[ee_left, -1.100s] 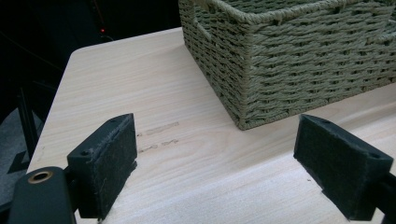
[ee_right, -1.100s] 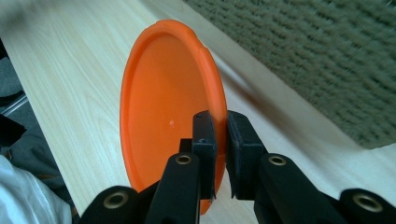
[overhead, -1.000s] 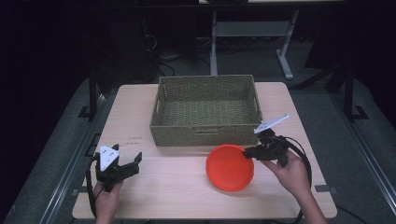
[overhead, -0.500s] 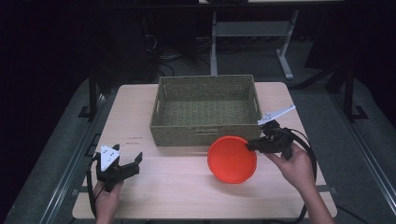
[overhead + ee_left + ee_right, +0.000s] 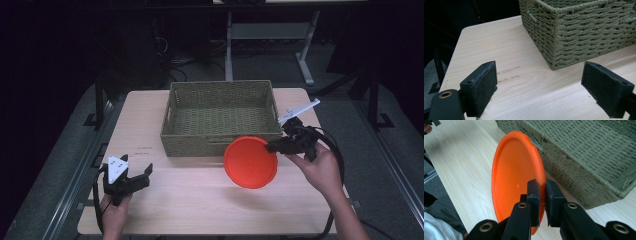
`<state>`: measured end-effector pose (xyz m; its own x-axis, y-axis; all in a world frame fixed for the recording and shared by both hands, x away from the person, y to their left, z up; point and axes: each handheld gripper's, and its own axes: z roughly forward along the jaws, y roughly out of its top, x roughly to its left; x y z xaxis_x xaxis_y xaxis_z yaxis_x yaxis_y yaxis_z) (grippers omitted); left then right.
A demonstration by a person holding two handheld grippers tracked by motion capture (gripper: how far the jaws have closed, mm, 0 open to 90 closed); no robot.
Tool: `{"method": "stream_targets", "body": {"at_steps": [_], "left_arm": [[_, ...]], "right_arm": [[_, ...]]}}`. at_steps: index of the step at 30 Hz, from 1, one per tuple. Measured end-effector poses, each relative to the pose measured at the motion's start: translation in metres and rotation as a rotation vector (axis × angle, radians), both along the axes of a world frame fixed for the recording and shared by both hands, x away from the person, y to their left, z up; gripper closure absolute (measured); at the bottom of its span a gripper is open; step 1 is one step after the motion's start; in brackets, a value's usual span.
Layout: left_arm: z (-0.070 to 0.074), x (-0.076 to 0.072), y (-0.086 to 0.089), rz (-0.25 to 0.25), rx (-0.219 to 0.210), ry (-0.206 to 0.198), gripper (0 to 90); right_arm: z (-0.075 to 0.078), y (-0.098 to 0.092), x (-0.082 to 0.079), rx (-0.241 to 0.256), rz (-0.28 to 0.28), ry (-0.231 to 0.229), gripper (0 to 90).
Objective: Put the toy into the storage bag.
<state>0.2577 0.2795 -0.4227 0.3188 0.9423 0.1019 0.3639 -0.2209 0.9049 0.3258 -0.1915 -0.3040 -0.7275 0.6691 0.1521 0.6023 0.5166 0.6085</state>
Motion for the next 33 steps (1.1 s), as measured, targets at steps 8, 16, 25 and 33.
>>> {"method": "stream_targets", "body": {"at_steps": [8,16,25,33], "left_arm": [[0.0,0.001,0.001,-0.001,0.009,0.0,12.8],[0.0,0.002,0.0,0.002,-0.005,0.001,12.8],[0.001,0.001,0.0,-0.003,-0.004,0.001,12.8],[0.001,0.0,-0.001,-0.003,-0.004,-0.01,12.8]], "right_arm": [[0.017,0.002,0.007,-0.018,-0.007,-0.014,82.3],[0.034,0.004,0.016,-0.029,0.002,-0.026,82.3],[0.053,0.007,0.029,-0.033,-0.011,-0.025,82.3],[0.07,0.006,0.038,-0.023,-0.029,-0.035,82.3]]}}
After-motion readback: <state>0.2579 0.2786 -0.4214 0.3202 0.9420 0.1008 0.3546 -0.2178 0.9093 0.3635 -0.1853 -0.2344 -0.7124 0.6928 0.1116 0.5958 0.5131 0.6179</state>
